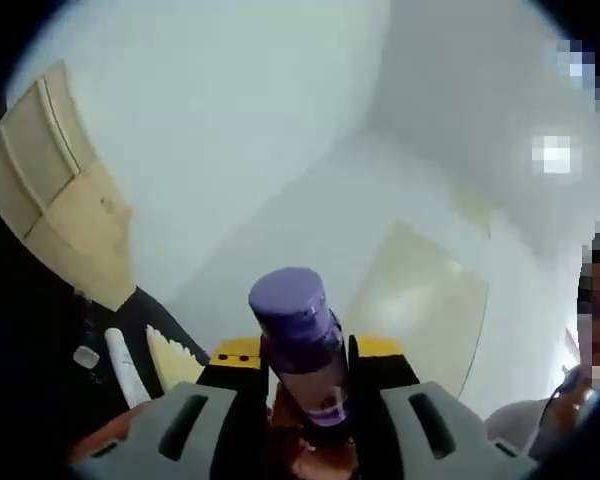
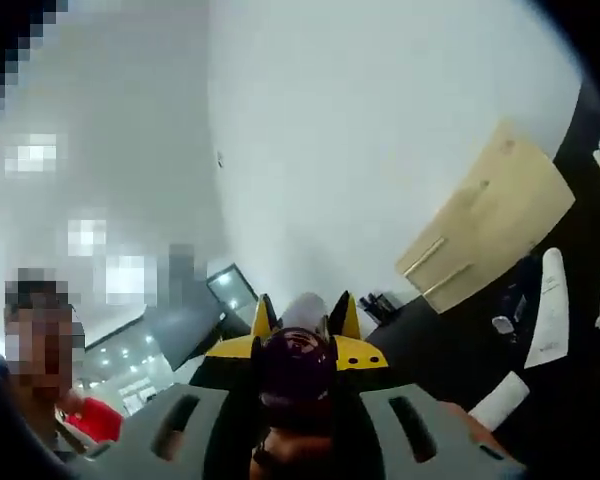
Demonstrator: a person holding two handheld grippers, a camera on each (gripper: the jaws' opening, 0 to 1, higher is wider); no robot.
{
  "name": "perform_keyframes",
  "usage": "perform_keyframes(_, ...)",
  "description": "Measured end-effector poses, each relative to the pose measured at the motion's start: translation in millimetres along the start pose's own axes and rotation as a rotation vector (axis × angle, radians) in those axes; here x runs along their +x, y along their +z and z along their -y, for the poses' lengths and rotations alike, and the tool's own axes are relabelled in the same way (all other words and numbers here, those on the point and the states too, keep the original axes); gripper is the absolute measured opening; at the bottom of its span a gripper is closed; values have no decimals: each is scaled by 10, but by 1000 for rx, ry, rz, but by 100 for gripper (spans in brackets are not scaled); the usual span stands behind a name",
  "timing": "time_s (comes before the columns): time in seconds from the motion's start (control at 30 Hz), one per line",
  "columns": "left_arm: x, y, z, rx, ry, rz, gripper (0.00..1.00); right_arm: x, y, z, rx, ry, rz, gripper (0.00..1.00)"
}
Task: Open the drawer, pick up the cosmetic bottles from the table one by one, place them into the drawer, release the gripper, close the drawer, and move the gripper away
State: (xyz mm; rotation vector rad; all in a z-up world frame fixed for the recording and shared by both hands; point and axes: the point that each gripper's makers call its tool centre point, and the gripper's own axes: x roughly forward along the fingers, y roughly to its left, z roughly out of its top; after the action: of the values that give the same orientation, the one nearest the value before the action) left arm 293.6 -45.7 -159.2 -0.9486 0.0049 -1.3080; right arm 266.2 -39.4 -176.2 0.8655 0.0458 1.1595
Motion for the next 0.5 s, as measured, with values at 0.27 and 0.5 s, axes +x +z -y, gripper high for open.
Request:
perform_keyframes(0.27, -3, -32, 51, 35, -4, -29, 23, -39, -151, 84, -158, -30, -125, 24)
perform_keyframes(0.5, -26, -139, 77, 149, 20, -104, 22, -271, -368, 55, -365, -14, -375, 35)
